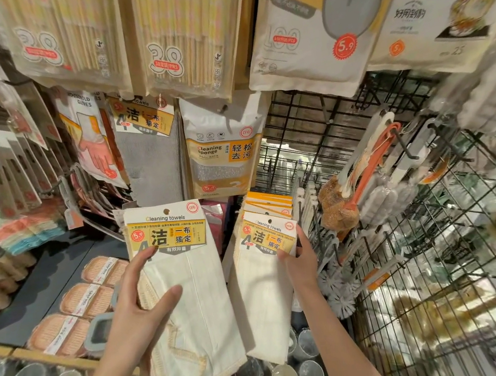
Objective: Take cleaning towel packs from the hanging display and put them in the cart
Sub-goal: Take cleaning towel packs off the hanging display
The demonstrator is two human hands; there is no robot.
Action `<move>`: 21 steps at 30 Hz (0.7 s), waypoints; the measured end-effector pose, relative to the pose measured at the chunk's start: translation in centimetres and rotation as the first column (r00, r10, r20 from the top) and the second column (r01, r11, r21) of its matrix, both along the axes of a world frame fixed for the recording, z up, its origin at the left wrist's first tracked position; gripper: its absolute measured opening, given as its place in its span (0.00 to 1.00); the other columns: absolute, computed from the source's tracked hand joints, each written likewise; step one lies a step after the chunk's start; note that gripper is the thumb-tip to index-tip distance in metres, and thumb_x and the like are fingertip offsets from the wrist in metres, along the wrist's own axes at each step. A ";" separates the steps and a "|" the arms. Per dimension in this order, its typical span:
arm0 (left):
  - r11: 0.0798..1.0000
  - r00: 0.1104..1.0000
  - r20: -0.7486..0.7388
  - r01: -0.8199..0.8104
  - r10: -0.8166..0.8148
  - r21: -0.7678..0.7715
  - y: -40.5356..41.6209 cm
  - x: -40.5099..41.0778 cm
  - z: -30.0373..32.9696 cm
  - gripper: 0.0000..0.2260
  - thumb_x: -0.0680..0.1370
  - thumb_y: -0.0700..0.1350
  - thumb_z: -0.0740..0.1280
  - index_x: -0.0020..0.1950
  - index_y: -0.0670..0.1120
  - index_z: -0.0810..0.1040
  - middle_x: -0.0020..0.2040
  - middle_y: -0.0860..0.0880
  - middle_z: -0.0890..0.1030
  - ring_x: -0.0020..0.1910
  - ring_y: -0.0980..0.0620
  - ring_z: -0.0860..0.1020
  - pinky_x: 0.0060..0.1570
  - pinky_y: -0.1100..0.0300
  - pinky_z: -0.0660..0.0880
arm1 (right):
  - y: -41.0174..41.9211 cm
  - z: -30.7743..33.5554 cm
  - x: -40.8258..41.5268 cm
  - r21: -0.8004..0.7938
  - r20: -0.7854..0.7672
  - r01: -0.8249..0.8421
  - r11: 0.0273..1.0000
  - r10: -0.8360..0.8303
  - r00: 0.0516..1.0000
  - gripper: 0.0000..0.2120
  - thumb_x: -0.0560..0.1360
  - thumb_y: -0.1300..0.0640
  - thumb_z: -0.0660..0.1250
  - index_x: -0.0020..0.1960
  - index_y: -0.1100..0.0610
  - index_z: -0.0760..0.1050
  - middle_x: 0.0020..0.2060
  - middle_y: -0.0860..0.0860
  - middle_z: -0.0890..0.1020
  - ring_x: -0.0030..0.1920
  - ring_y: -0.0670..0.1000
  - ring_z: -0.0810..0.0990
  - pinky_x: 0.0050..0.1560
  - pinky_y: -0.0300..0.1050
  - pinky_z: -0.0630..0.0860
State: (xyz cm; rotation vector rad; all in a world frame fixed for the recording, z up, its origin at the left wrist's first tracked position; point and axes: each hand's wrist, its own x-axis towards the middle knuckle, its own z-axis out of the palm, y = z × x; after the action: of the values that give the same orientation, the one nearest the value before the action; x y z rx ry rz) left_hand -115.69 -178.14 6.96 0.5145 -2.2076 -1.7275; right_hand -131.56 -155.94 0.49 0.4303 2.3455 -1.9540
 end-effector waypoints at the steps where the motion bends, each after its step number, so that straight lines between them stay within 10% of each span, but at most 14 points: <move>1: 1.000 1.000 0.001 -0.002 0.002 0.005 0.0 0.0 0.1 0.29 0.72 0.42 0.72 0.64 0.65 0.65 0.62 0.76 0.61 0.55 0.83 0.59 0.61 0.58 0.59 | -0.1 0.1 -0.1 0.010 0.008 -0.002 1.000 0.002 1.000 0.35 0.72 0.70 0.67 0.73 0.47 0.63 0.68 0.48 0.72 0.68 0.51 0.69 0.68 0.51 0.68; 21: 1.000 1.000 -0.015 0.008 -0.008 -0.001 0.4 0.1 0.0 0.29 0.72 0.39 0.72 0.63 0.64 0.66 0.62 0.74 0.62 0.55 0.85 0.59 0.60 0.62 0.59 | -0.1 0.9 0.5 0.094 0.024 -0.038 0.995 0.035 0.999 0.33 0.73 0.68 0.67 0.74 0.49 0.62 0.67 0.49 0.72 0.67 0.52 0.70 0.64 0.47 0.70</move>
State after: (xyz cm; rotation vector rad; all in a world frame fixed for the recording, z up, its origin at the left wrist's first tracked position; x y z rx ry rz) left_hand -115.61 -177.75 6.97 0.4924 -2.2029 -1.7285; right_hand -131.08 -156.08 1.40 0.4094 2.4218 -1.8189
